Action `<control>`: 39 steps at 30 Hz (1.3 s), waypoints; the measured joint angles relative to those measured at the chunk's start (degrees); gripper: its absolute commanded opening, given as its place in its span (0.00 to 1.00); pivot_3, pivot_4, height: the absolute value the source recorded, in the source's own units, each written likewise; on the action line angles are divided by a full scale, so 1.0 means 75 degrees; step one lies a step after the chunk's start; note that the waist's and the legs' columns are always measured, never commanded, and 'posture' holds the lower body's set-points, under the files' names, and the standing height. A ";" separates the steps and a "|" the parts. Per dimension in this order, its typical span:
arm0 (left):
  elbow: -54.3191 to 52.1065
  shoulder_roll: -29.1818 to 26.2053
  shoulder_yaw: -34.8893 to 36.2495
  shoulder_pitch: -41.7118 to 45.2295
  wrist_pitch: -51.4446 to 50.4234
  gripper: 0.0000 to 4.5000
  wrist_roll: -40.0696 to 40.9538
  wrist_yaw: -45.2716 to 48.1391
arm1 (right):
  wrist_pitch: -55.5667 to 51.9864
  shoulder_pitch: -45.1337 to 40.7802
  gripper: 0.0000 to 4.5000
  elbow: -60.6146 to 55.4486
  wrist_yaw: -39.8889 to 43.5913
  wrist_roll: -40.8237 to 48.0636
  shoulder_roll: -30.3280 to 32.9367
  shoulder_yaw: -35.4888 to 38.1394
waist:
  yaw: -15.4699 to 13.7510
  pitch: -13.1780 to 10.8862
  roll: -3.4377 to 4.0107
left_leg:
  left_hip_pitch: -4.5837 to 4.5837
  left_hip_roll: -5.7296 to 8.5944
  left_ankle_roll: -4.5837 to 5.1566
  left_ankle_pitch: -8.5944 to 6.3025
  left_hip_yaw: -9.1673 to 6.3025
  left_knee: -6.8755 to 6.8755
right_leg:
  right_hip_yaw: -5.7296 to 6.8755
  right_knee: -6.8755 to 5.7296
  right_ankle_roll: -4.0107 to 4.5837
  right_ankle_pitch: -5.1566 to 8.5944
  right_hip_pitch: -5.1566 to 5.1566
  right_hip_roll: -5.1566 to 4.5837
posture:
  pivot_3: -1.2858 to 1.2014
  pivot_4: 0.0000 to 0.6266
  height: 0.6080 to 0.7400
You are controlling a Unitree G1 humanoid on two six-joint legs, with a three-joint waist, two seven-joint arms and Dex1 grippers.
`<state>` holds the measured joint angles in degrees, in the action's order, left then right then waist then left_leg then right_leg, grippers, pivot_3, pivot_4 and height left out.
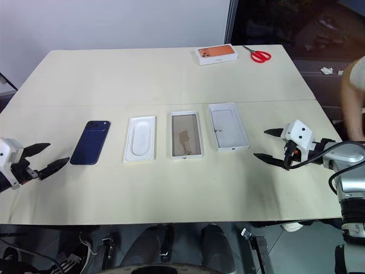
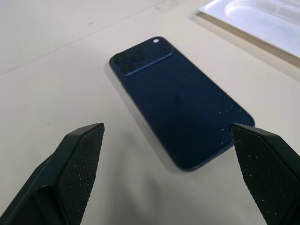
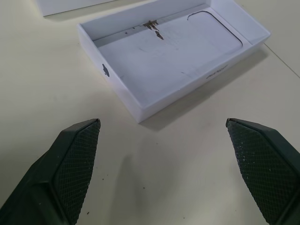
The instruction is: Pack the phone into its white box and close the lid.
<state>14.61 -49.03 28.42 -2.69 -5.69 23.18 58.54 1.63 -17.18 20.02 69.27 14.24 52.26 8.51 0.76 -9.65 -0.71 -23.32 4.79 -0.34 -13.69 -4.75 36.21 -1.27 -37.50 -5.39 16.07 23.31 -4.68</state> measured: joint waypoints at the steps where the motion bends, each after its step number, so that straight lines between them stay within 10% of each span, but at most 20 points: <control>1: 0.0015 0.0000 0.0004 0.0000 0.0000 1.00 0.0000 0.0003 | -0.0006 -0.0002 1.00 -0.0001 -0.0012 0.0000 0.0000 0.0000 | -0.0001 0.0000 0.0000 | 0.0000 0.0000 0.0000 0.0000 0.0000 0.0000 | 0.0000 0.0000 0.0000 0.0000 0.0000 0.0000 | 0.52 0.24 1.00; 39: -0.1116 0.0394 -0.0155 0.0994 -0.1927 1.00 0.0779 -0.0545 | -0.1521 -0.0845 1.00 -0.1096 0.0062 -0.0095 -0.0232 -0.1068 | -0.0001 0.0000 -0.0001 | -0.0002 -0.0001 0.0000 0.0000 0.0000 0.0004 | 0.0001 0.0000 -0.0001 0.0000 0.0001 0.0002 | 0.52 0.24 1.00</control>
<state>6.24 -46.07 27.26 4.76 -20.14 29.02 54.46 -9.78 -23.52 11.80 69.74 13.53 50.52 0.50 0.75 -9.65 -0.72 -23.34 4.78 -0.34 -13.69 -4.75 36.23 -1.26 -37.50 -5.40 16.07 23.32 -4.67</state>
